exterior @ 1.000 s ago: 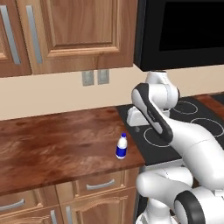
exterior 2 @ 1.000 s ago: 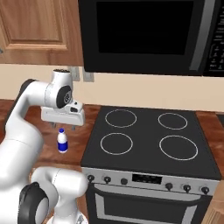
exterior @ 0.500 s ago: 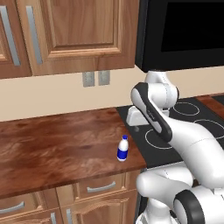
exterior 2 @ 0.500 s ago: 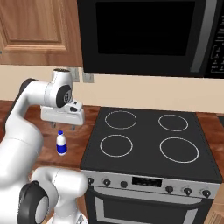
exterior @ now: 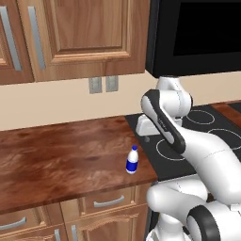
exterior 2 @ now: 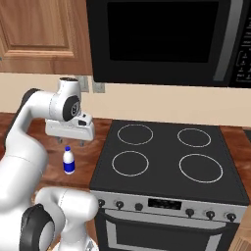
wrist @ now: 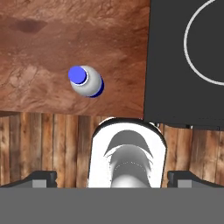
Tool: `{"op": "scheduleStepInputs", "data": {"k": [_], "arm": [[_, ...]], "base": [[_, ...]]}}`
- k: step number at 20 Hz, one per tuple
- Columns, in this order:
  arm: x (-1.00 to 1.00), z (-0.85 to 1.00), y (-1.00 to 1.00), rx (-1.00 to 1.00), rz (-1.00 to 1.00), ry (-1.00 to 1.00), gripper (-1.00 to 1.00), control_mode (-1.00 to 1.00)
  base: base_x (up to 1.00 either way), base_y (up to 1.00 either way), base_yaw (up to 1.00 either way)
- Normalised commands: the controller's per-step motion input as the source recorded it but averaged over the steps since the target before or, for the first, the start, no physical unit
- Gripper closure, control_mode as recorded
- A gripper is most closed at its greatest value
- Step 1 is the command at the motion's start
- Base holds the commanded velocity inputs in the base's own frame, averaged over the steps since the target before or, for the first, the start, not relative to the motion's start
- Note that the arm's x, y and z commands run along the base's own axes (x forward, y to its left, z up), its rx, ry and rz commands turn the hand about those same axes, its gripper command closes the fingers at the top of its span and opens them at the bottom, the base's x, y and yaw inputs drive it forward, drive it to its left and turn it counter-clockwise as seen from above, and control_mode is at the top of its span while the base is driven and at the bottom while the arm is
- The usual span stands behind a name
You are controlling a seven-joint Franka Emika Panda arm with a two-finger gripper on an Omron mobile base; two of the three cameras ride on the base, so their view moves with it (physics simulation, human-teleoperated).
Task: Place the drinks on the dining counter in a tight cluster.
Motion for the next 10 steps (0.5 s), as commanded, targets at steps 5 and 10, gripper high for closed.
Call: {"op": "scheduleStepInputs", "data": {"k": [5, 10], "arm": [[0.0, 0.0, -0.01, 0.01, 0.01, 0.01, -1.0, -1.0], [-0.06, 0.0, -0.05, 0.1, 0.26, 0.02, -1.0, -1.0]], "base": [[0.0, 0.0, 0.0], [0.0, 0.0, 0.0]]}}
